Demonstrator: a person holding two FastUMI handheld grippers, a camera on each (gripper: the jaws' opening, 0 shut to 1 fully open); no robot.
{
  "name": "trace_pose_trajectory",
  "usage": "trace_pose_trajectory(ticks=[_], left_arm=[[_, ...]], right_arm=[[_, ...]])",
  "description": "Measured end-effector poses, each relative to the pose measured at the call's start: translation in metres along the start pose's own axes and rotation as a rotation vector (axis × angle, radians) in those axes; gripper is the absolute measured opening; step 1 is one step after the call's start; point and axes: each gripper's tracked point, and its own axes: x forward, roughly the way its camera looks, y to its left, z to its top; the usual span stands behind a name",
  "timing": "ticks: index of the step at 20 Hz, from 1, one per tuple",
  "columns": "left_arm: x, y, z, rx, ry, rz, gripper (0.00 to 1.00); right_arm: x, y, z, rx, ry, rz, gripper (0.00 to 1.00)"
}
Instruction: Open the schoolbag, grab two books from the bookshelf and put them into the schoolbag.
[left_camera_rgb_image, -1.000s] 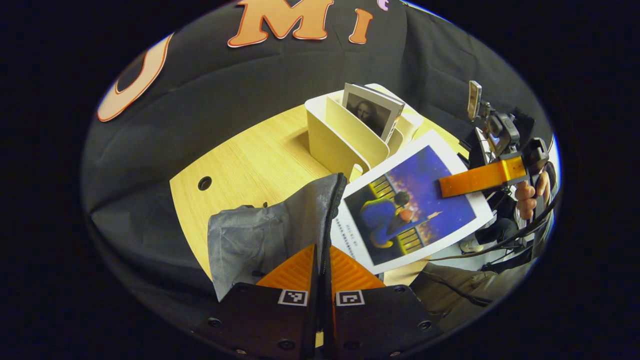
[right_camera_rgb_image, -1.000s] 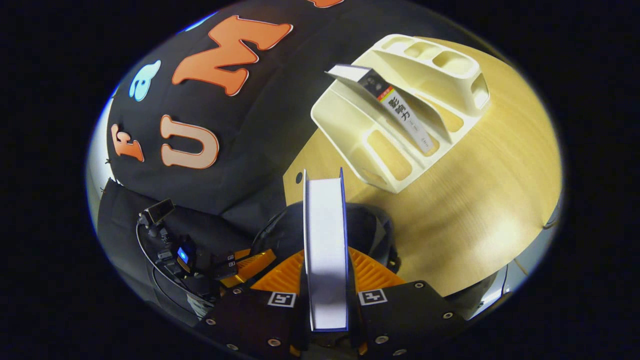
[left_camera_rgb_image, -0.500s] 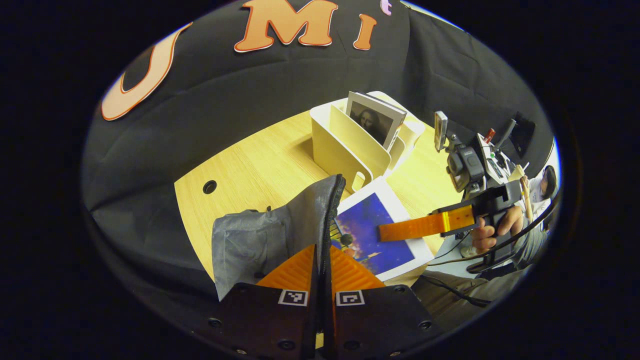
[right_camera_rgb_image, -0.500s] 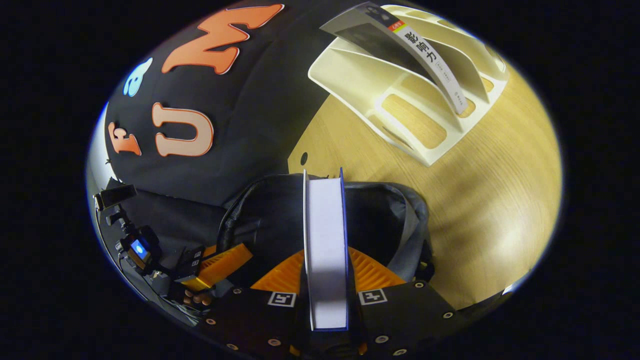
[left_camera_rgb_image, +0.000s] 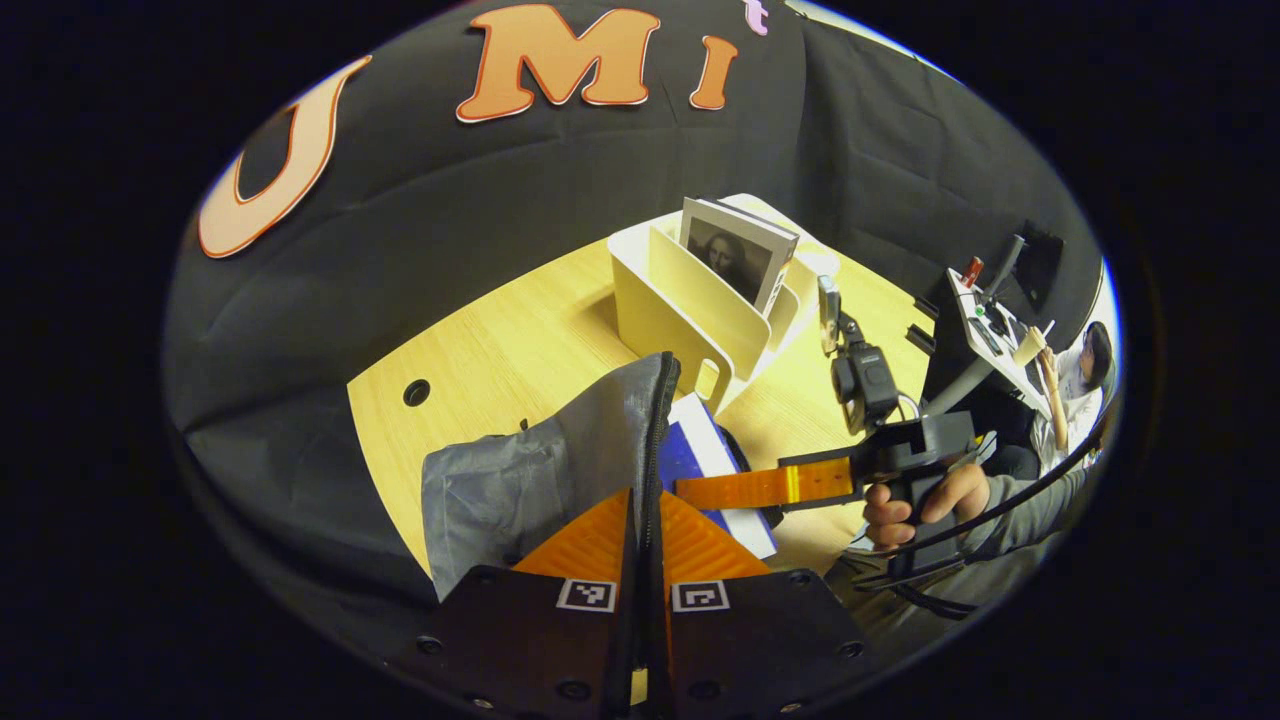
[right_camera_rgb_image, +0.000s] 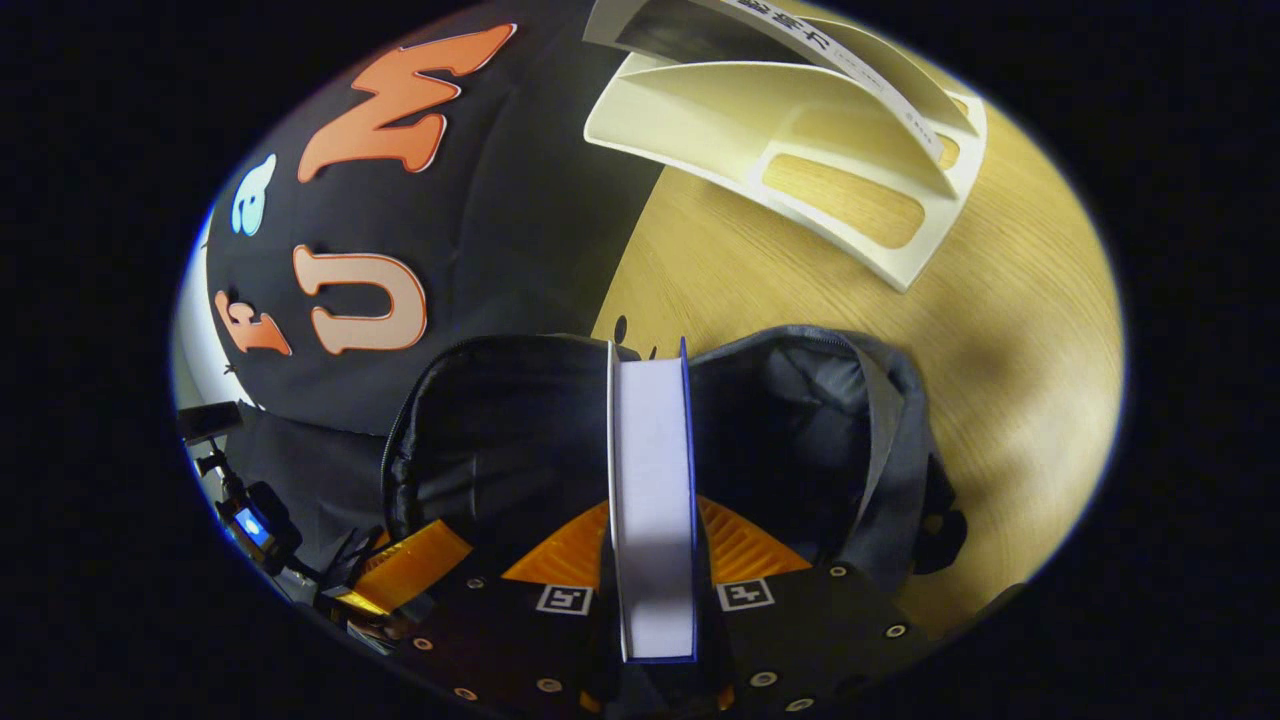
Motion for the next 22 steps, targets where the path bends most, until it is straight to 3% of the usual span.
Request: trace_pose_trajectory(ticks=[4, 6, 7, 8, 10, 12, 16, 18, 22], left_arm=[[-0.001, -0.002, 0.000, -0.044, -0.001, 0.019, 0.06], [-0.004, -0.004, -0.001, -0.071, -0.007, 0.032, 0.06], [-0.004, -0.004, -0.002, -0.074, -0.009, 0.040, 0.06], [-0.003, -0.001, -0.003, -0.078, -0.012, 0.053, 0.07], [-0.003, 0.000, -0.004, -0.098, -0.018, 0.066, 0.06], [-0.005, 0.002, -0.009, -0.128, -0.017, 0.077, 0.06], [0.001, -0.003, -0.019, -0.161, 0.005, 0.086, 0.04], [0.007, -0.006, -0.016, -0.169, 0.012, 0.096, 0.09], [0.013, -0.011, -0.017, -0.194, 0.023, 0.109, 0.06]], right_arm=[[0.010, 0.001, -0.015, -0.002, 0.052, -0.013, 0.35], [0.008, -0.004, -0.020, -0.034, 0.093, -0.062, 0.44], [0.003, -0.007, -0.020, -0.052, 0.115, -0.084, 0.65], [-0.001, -0.014, -0.023, -0.078, 0.142, -0.128, 0.59], [-0.013, -0.029, -0.017, -0.146, 0.180, -0.206, 0.97], [-0.030, -0.039, -0.010, -0.206, 0.215, -0.277, 0.98], [-0.060, -0.030, 0.015, -0.258, 0.215, -0.294, 0.98], [-0.077, -0.034, 0.030, -0.292, 0.221, -0.336, 0.97], [-0.111, -0.030, 0.071, -0.358, 0.195, -0.384, 0.98]])
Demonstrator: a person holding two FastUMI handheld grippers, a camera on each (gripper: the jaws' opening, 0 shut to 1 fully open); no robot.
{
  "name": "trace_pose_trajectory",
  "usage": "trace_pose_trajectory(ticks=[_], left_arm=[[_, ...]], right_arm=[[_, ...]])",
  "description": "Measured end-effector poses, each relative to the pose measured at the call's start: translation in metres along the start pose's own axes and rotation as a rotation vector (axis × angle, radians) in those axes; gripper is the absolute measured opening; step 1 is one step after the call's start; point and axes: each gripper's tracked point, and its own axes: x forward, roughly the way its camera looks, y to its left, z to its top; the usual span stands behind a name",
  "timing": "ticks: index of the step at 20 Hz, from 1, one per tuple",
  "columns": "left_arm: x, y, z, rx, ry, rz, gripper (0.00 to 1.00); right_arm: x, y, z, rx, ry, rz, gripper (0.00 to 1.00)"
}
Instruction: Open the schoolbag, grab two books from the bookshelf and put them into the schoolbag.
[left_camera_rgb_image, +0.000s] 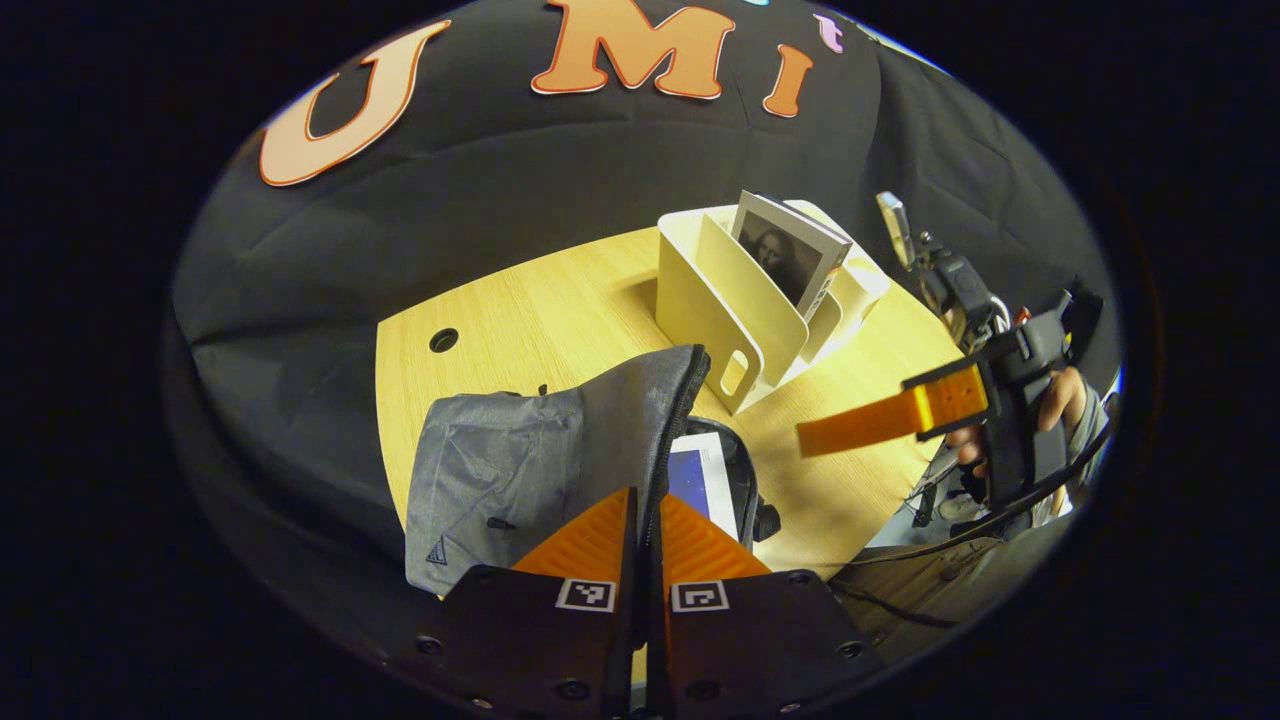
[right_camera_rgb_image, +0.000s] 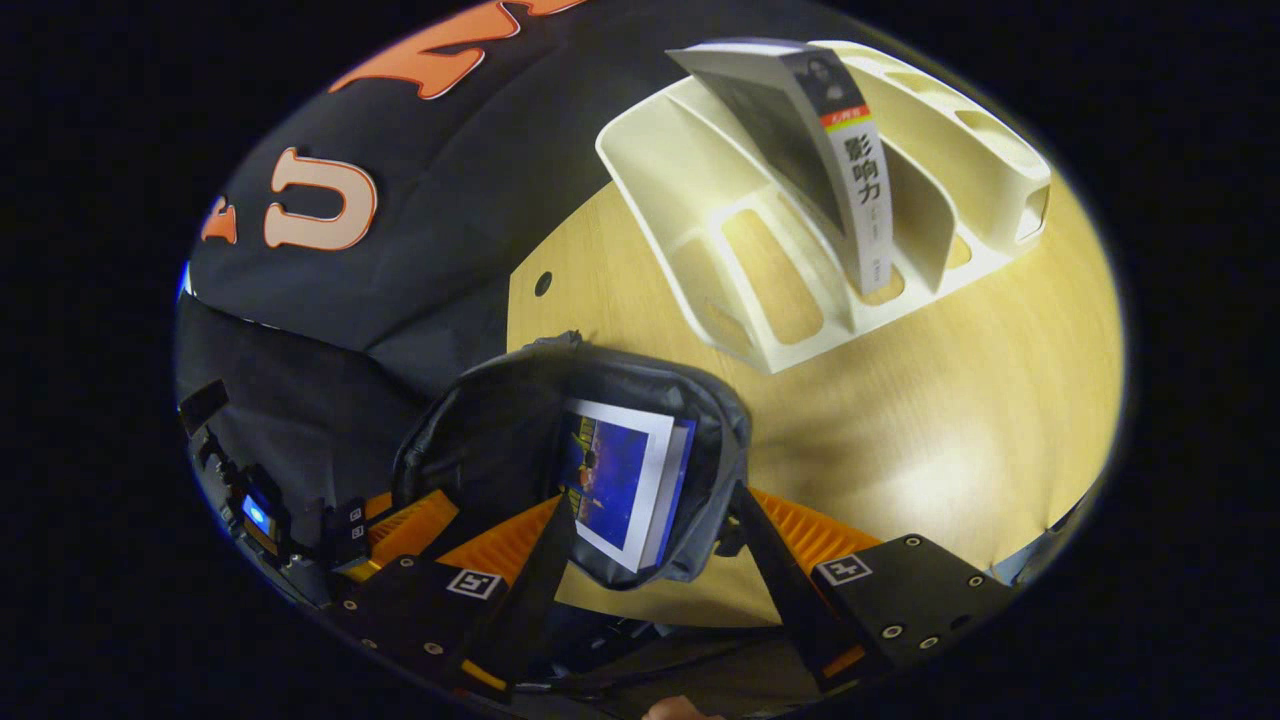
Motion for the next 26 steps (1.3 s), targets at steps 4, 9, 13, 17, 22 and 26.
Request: trace_pose_trajectory(ticks=[4, 9, 13, 17, 22, 26], left_arm=[[0.005, -0.003, -0.007, -0.043, 0.006, 0.015, 0.06], [0.005, -0.005, -0.013, -0.086, 0.019, 0.034, 0.06], [0.007, -0.008, -0.021, -0.131, 0.035, 0.046, 0.06], [0.009, -0.009, -0.030, -0.184, 0.047, 0.063, 0.06], [0.011, -0.009, -0.042, -0.261, 0.046, 0.086, 0.06], [0.014, -0.011, -0.048, -0.322, 0.060, 0.100, 0.07]], right_arm=[[-0.034, -0.015, 0.033, -0.068, -0.029, -0.052, 0.98], [-0.065, -0.025, 0.080, -0.199, -0.056, -0.133, 0.98], [-0.079, -0.025, 0.116, -0.261, -0.036, -0.188, 0.98], [-0.089, -0.029, 0.164, -0.345, -0.060, -0.257, 0.97], [-0.077, -0.035, 0.203, -0.405, -0.032, -0.321, 0.96], [-0.048, -0.040, 0.218, -0.371, 0.026, -0.324, 0.92]])
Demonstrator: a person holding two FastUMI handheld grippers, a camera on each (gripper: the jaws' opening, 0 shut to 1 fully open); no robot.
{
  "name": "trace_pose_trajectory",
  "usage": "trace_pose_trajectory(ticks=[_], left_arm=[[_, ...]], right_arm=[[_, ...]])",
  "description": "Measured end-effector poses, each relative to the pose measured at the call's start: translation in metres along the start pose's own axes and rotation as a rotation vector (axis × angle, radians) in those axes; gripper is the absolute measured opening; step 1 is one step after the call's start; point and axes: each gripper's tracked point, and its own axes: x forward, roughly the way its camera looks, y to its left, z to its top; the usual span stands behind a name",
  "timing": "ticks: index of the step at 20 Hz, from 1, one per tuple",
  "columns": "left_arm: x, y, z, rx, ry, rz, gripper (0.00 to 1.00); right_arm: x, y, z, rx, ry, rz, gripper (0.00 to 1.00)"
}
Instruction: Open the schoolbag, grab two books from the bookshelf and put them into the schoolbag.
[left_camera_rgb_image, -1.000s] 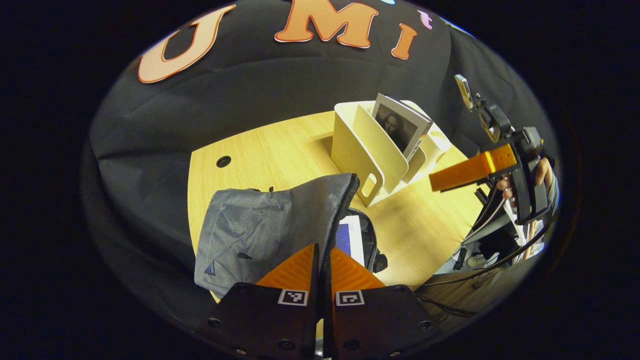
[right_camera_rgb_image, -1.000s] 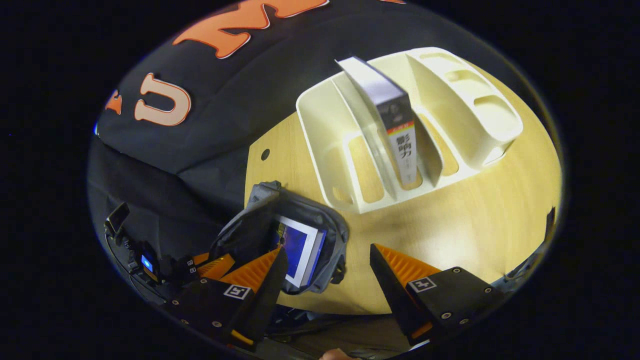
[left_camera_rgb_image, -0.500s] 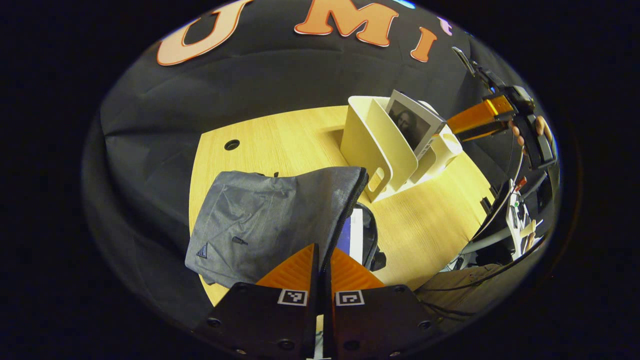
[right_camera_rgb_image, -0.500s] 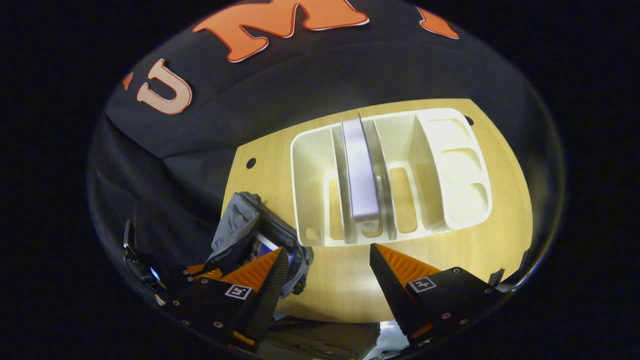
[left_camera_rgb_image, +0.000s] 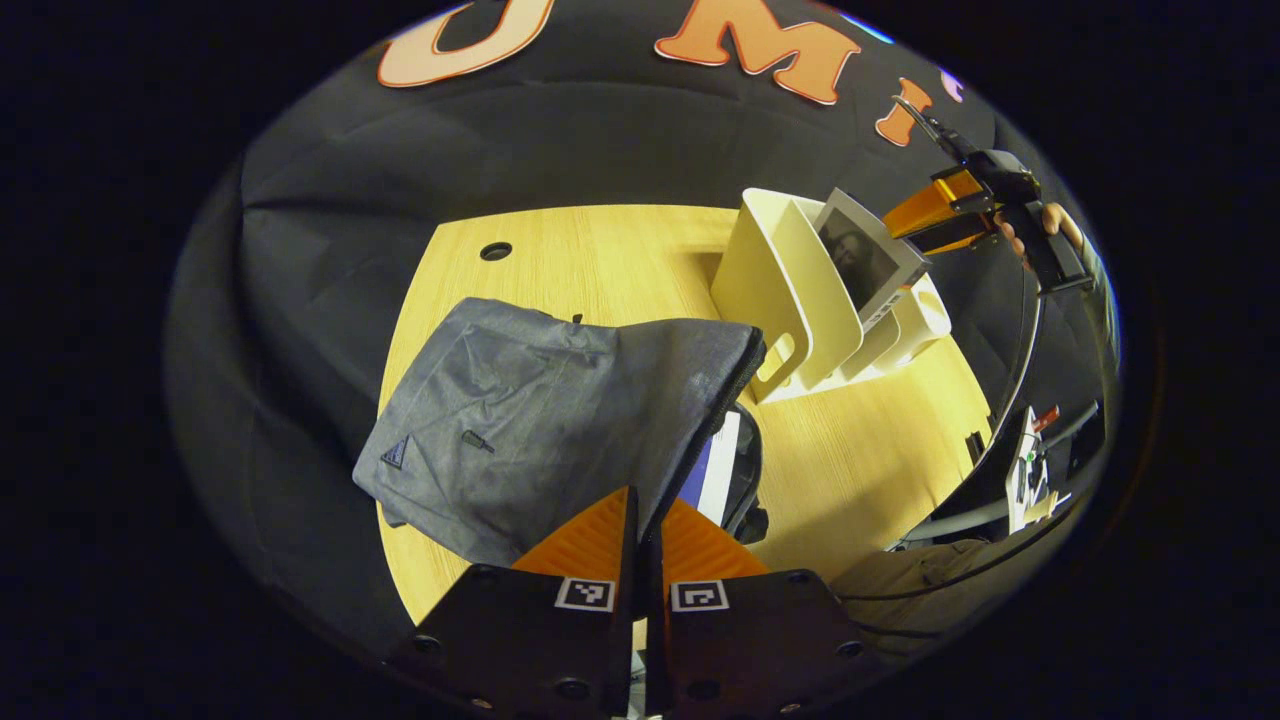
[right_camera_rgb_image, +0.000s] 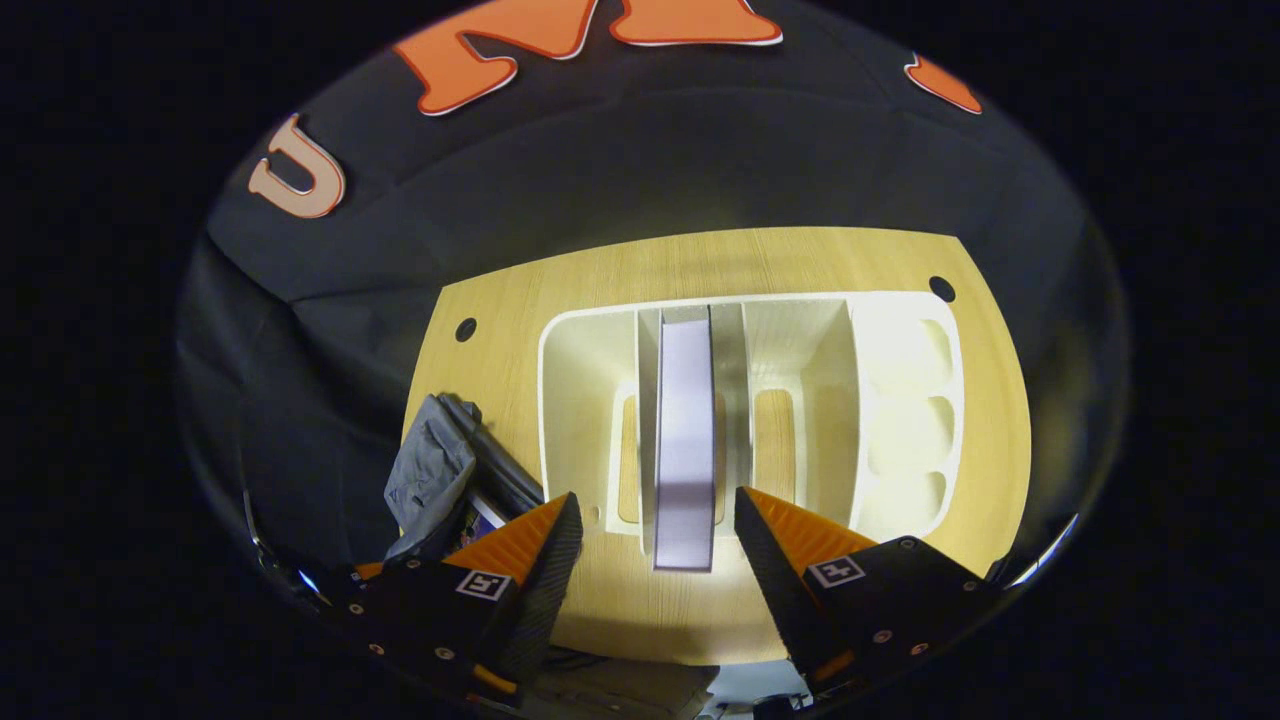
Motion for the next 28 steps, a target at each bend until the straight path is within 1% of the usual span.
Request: trace_pose_trajectory(ticks=[3, 4, 8, 9, 10, 11, 13, 17, 20, 24, 28], left_arm=[[0.000, 0.000, -0.002, -0.024, -0.001, 0.021, 0.06], [0.000, 0.000, -0.003, -0.033, -0.002, 0.028, 0.06], [0.001, -0.003, -0.006, -0.062, 0.000, 0.048, 0.06], [0.002, -0.002, -0.007, -0.066, 0.000, 0.053, 0.06], [0.001, -0.003, -0.007, -0.068, -0.001, 0.059, 0.06], [0.001, -0.003, -0.006, -0.068, -0.001, 0.063, 0.06], [0.000, -0.003, -0.005, -0.063, -0.006, 0.071, 0.06], [-0.001, -0.001, -0.005, -0.045, -0.011, 0.075, 0.06], [0.002, -0.001, -0.008, 0.007, 0.000, 0.072, 0.06], [0.007, -0.007, -0.009, 0.075, 0.024, 0.040, 0.06], [0.015, -0.009, -0.005, 0.142, 0.034, -0.009, 0.06]], right_arm=[[0.018, -0.008, 0.006, -0.010, 0.022, -0.038, 0.83], [0.023, -0.010, 0.008, -0.007, 0.030, -0.045, 0.82], [0.037, -0.018, 0.009, -0.001, 0.063, -0.083, 0.68], [0.040, -0.019, 0.008, 0.000, 0.069, -0.087, 0.61], [0.043, -0.018, 0.006, 0.010, 0.073, -0.088, 0.57], [0.044, -0.017, 0.005, 0.020, 0.080, -0.093, 0.47], [0.042, -0.021, 0.008, 0.023, 0.070, -0.108, 0.39], [0.022, -0.019, 0.005, 0.036, 0.044, -0.074, 0.36], [0.000, -0.018, 0.000, 0.058, -0.001, -0.051, 0.36], [-0.037, -0.017, -0.015, 0.132, -0.057, 0.001, 0.36], [-0.070, -0.020, -0.035, 0.206, -0.116, 0.018, 0.35]])
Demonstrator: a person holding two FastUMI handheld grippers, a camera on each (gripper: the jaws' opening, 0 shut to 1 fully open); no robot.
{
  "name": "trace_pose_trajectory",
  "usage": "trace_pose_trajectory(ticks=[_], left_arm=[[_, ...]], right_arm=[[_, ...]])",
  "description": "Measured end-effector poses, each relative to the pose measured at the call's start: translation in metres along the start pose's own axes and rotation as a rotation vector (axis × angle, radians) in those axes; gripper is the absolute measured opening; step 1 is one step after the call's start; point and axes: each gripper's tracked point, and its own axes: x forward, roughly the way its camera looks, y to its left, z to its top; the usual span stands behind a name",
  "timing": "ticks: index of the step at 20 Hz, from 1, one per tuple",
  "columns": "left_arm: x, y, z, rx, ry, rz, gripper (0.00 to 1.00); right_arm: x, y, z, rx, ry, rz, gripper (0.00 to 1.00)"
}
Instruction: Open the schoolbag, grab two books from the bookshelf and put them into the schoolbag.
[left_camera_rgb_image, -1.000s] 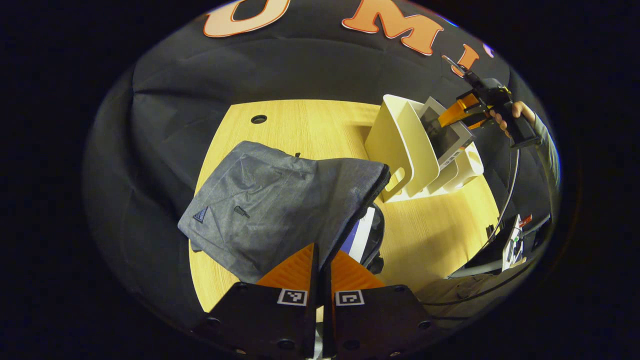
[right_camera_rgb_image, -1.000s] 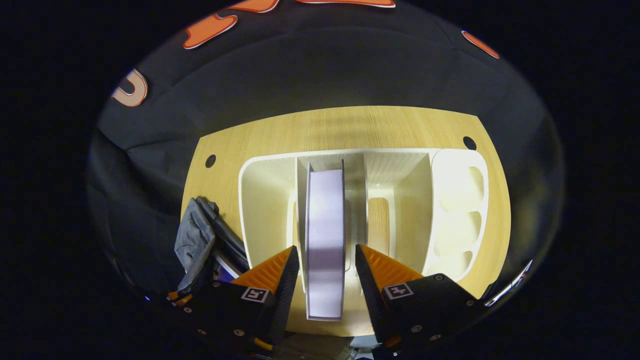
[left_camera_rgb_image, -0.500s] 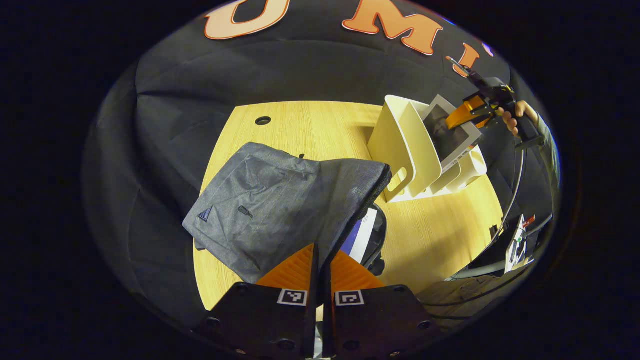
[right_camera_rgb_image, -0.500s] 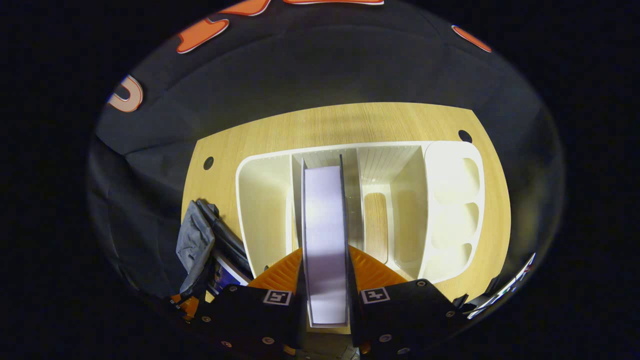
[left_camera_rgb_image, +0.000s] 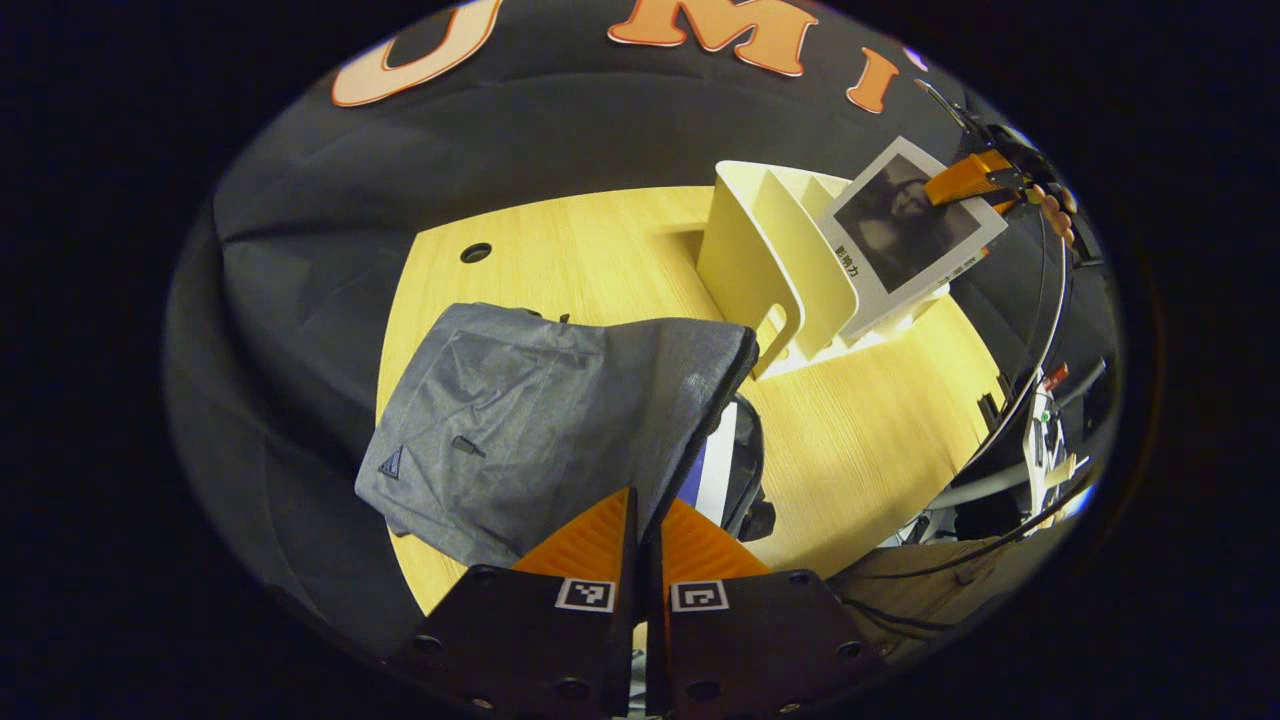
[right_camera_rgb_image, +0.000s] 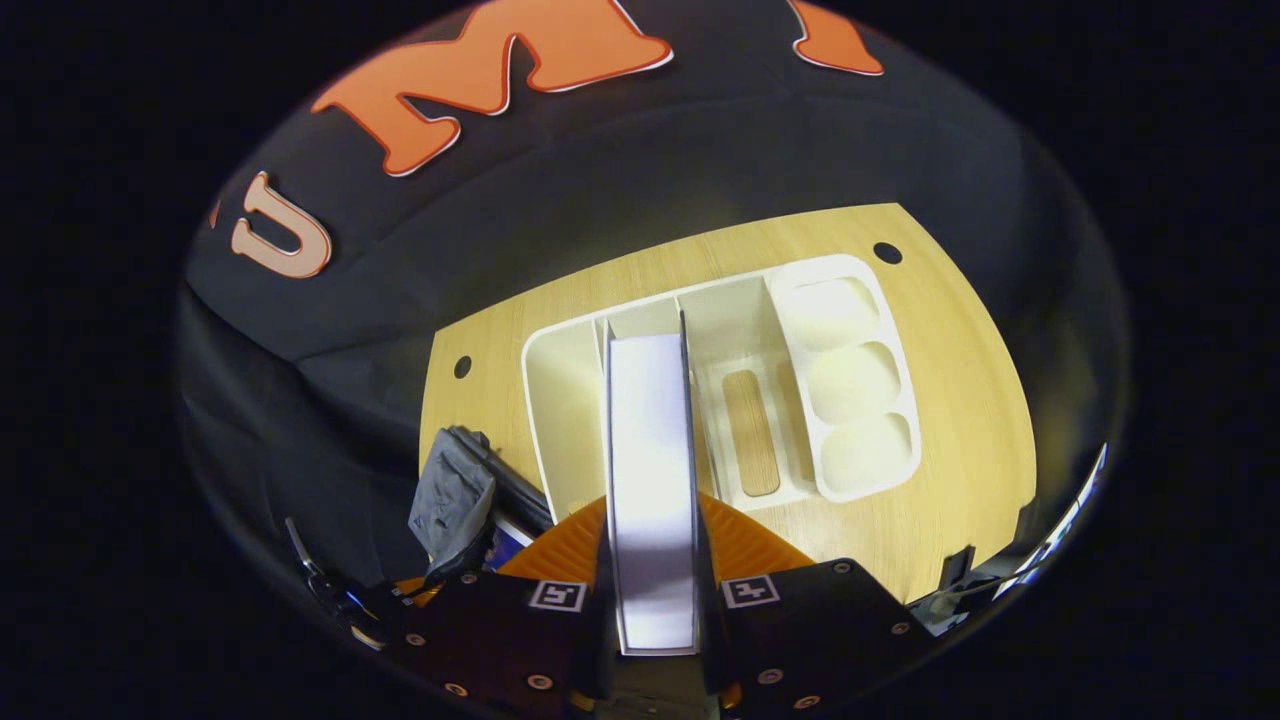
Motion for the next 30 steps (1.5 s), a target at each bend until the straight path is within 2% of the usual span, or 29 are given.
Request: trace_pose_trajectory(ticks=[5, 12, 19, 24, 30], left_arm=[[0.003, 0.003, 0.004, 0.077, 0.005, -0.061, 0.06], [0.001, 0.008, 0.009, 0.187, 0.017, -0.128, 0.06], [-0.005, 0.018, 0.012, 0.255, 0.009, -0.155, 0.07], [-0.012, 0.025, 0.016, 0.268, -0.007, -0.159, 0.06], [-0.022, 0.036, 0.023, 0.245, -0.032, -0.153, 0.06]], right_arm=[[-0.031, -0.007, -0.034, 0.114, -0.049, 0.022, 0.35], [-0.051, -0.005, -0.091, 0.260, -0.100, 0.044, 0.35], [-0.050, 0.013, -0.159, 0.296, -0.111, 0.034, 0.34], [-0.051, 0.049, -0.183, 0.329, -0.113, 0.131, 0.34], [-0.030, 0.104, -0.198, 0.322, -0.073, 0.268, 0.34]])
